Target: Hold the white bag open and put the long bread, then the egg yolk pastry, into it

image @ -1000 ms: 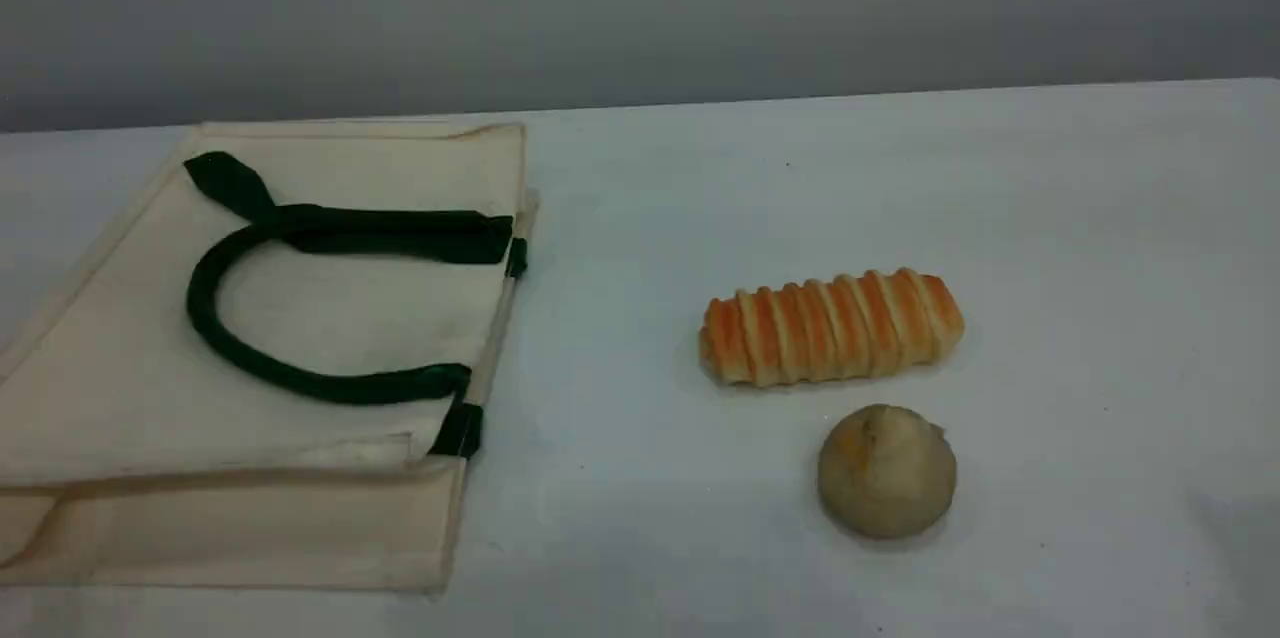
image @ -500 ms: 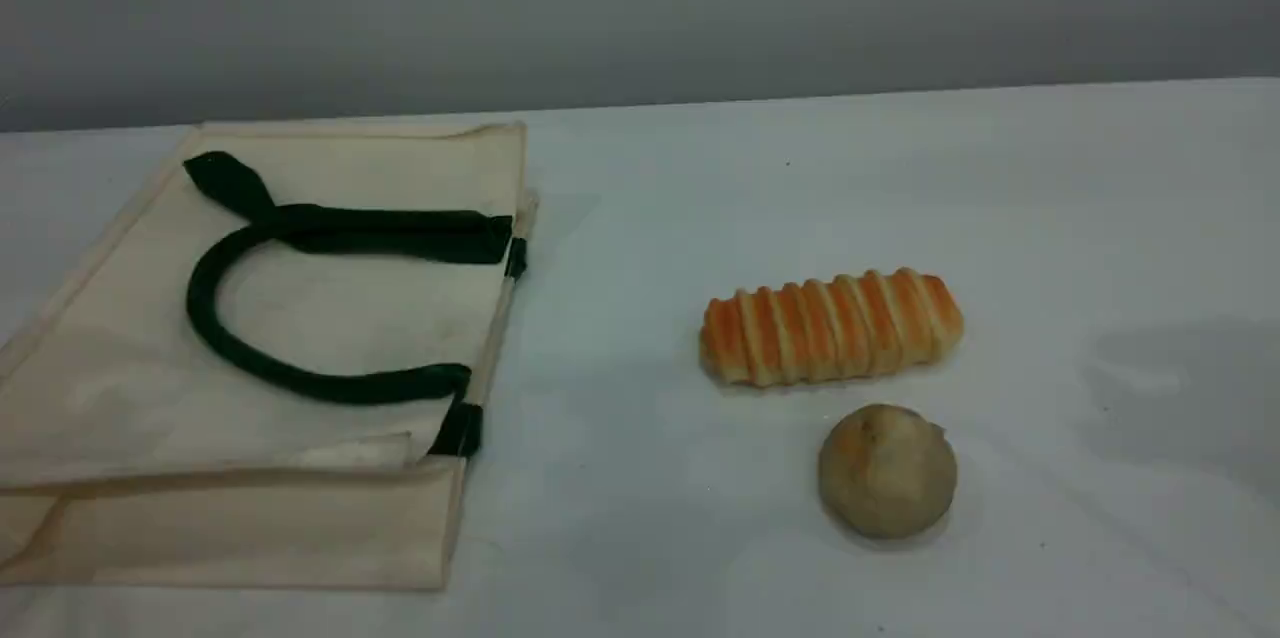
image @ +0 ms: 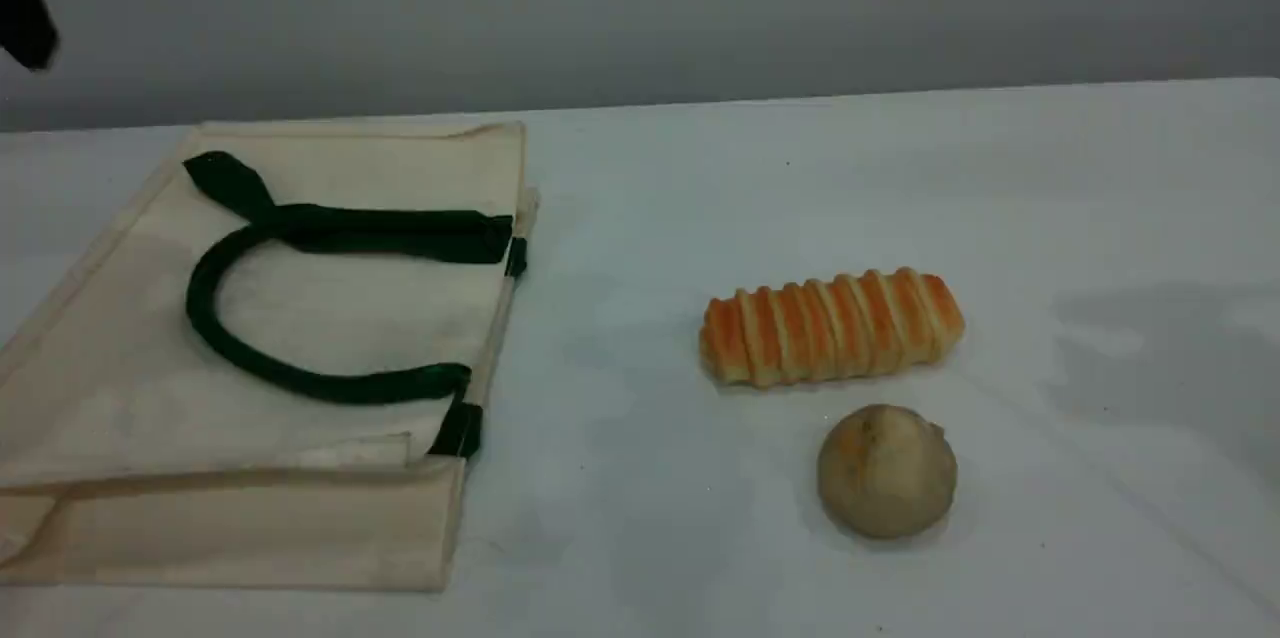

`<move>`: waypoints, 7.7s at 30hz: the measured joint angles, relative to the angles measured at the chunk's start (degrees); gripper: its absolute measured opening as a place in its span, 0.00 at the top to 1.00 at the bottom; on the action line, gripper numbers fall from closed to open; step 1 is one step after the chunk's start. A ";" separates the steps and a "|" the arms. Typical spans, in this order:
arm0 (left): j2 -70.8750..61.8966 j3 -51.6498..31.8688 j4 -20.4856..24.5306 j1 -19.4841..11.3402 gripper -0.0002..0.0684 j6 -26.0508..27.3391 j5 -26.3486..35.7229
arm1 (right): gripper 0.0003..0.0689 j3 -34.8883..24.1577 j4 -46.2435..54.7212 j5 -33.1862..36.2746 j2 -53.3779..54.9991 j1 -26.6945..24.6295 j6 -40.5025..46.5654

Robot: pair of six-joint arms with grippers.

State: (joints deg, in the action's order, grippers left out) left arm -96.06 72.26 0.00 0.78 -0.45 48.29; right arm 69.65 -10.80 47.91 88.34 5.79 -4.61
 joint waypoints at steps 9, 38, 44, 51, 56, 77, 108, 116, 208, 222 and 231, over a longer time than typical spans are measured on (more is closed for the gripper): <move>-11.59 2.51 0.00 0.00 0.30 -0.05 -3.48 | 0.18 -0.05 0.00 -0.97 0.00 0.00 0.00; -27.57 6.80 -4.77 2.55 0.30 -0.05 -9.33 | 0.18 -0.05 0.00 -1.73 0.30 0.00 -0.45; -28.87 6.80 -4.72 2.55 0.30 -0.05 -9.81 | 0.18 -0.05 0.00 -1.73 0.30 0.00 -0.45; -28.87 6.80 -4.66 2.50 0.35 -0.05 -9.93 | 0.18 -0.05 0.00 -1.73 0.30 0.00 -0.45; -28.87 6.80 -4.60 2.50 0.51 -0.05 -9.85 | 0.18 -0.05 0.00 -1.73 0.30 0.00 -0.45; -28.84 15.09 -4.66 2.50 0.86 3.16 2.52 | 0.18 -0.05 0.00 -1.78 0.30 0.00 -0.45; -14.07 41.05 -17.41 4.57 0.86 26.22 21.92 | 0.18 -0.05 0.03 -2.29 0.30 -0.08 -1.48; -8.10 41.05 -19.26 4.57 0.86 30.47 21.92 | 0.18 -0.05 0.03 -2.62 0.30 -0.08 -1.88; -6.59 41.00 -22.59 15.35 0.86 46.01 21.66 | 0.18 0.00 -29.96 -13.55 31.33 6.75 -20.82; -6.59 41.00 -22.61 15.35 0.86 46.01 21.66 | 0.18 2.55 -31.90 -16.14 35.85 9.05 -22.22; -6.59 41.00 -22.61 15.35 0.86 46.01 21.66 | 0.24 2.83 -31.41 -18.41 37.48 9.12 -22.16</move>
State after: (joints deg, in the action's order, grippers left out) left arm -102.65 113.26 -22.61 16.13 45.55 69.95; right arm 72.48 -42.21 29.49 125.82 14.92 -26.77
